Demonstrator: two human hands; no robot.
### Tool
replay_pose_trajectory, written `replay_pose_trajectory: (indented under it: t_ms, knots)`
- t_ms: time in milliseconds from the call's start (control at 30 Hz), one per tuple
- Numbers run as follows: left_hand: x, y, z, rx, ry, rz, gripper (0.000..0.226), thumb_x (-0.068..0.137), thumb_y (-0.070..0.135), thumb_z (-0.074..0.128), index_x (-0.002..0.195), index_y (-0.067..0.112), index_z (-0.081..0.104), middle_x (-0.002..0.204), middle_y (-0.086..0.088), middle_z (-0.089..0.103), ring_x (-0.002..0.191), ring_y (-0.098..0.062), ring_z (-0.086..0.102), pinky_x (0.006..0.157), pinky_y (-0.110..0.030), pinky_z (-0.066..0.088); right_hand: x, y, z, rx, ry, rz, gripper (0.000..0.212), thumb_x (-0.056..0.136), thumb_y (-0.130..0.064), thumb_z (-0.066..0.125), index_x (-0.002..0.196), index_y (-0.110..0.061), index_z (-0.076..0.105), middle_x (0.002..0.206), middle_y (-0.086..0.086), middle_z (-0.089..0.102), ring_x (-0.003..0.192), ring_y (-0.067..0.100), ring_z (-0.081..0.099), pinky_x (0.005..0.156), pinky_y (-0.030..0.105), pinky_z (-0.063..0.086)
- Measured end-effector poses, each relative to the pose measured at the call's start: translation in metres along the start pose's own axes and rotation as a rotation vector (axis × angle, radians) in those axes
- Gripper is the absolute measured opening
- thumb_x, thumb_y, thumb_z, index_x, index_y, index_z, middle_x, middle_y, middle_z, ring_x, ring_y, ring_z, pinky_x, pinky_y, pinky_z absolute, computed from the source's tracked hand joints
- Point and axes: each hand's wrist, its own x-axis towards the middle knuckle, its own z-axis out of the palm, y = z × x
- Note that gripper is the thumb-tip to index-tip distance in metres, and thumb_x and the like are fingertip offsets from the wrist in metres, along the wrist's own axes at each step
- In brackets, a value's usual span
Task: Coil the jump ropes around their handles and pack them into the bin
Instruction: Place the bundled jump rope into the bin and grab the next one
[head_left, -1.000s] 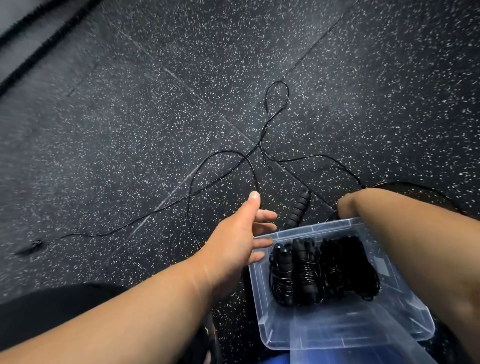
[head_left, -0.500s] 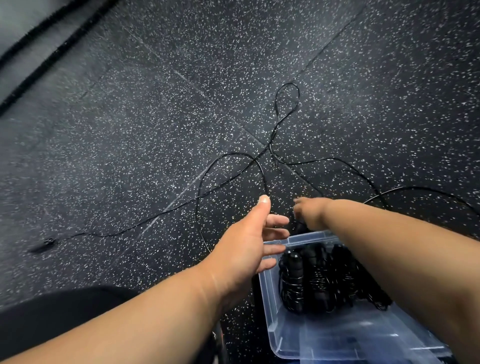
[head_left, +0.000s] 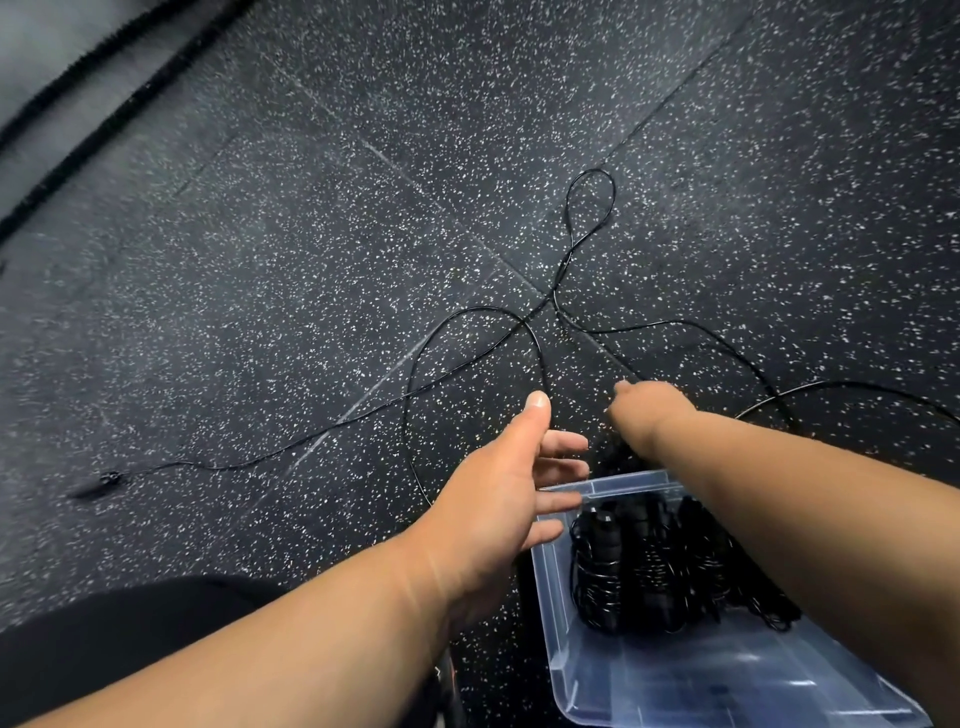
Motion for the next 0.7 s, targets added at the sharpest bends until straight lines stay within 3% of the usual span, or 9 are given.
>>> replay_pose_trajectory:
  t_ms: [100,200,333,433,533,600,700]
  knots:
    - [-0.006,0.004,0.000,0.013,-0.003,0.025,0.067,0.098,0.076,0.035,0.113,0.027,0.078,0.112,0.003,0.080,0.109,-0.019,0.075,0.109,-0.047,0.051,-0.012,0.001,-0.003,0.011,0.065,0.029,0.033,0.097,-0.009,0.051,0.126,-0.013,0.065,0.127,0.006,0.058,0.111,0.028,0.066,0.089,0.040,0.057]
    - [-0.018,0.005,0.001,0.018,-0.003,0.044,0.066,0.098,0.076,0.036,0.112,0.027,0.078,0.114,0.002,0.079,0.110,-0.021,0.075,0.110,-0.049,0.050,-0.027,0.012,-0.013,0.298,0.276,0.160,0.019,0.097,-0.025,0.056,0.115,-0.016,0.057,0.110,0.004,0.053,0.086,0.026,0.063,0.077,0.045,0.058]
    - [-0.038,0.006,-0.007,0.027,0.048,0.115,0.055,0.103,0.067,0.040,0.118,0.027,0.074,0.123,0.002,0.074,0.114,-0.019,0.069,0.110,-0.048,0.050,-0.057,0.006,-0.041,0.769,0.573,0.262,0.030,0.101,-0.042,0.054,0.107,-0.021,0.033,0.087,0.007,0.060,0.068,0.030,0.057,0.062,0.039,0.044]
    - [-0.047,0.006,-0.021,0.088,0.191,0.240,0.044,0.101,0.056,0.056,0.136,0.031,0.058,0.137,0.011,0.059,0.118,-0.006,0.057,0.110,-0.040,0.043,-0.086,-0.008,-0.074,0.877,0.800,0.152,0.037,0.101,-0.046,0.056,0.117,-0.017,0.038,0.085,0.007,0.060,0.069,0.031,0.057,0.062,0.037,0.043]
    - [-0.052,0.006,-0.035,0.186,0.356,0.328,0.069,0.092,0.043,0.070,0.153,0.033,0.039,0.152,0.006,0.039,0.121,-0.010,0.050,0.104,-0.035,0.037,-0.115,-0.026,-0.106,0.866,1.013,-0.002,0.036,0.100,-0.040,0.059,0.120,-0.018,0.037,0.084,0.009,0.063,0.066,0.033,0.060,0.060,0.038,0.047]
    - [-0.057,0.004,-0.042,0.237,0.403,0.367,0.088,0.087,0.040,0.074,0.160,0.034,0.026,0.161,0.004,0.029,0.136,-0.019,0.043,0.116,-0.042,0.035,-0.139,-0.038,-0.125,0.860,1.152,-0.096,0.035,0.099,-0.033,0.062,0.117,-0.024,0.034,0.081,0.008,0.064,0.062,0.032,0.059,0.057,0.037,0.049]
    - [-0.063,0.000,-0.048,0.322,0.417,0.402,0.106,0.079,0.050,0.079,0.162,0.044,0.013,0.168,0.009,0.016,0.152,-0.027,0.029,0.125,-0.055,0.028,-0.180,-0.056,-0.148,0.812,1.300,-0.215,0.038,0.096,-0.025,0.065,0.117,-0.025,0.033,0.077,0.000,0.060,0.056,0.024,0.052,0.054,0.028,0.038]
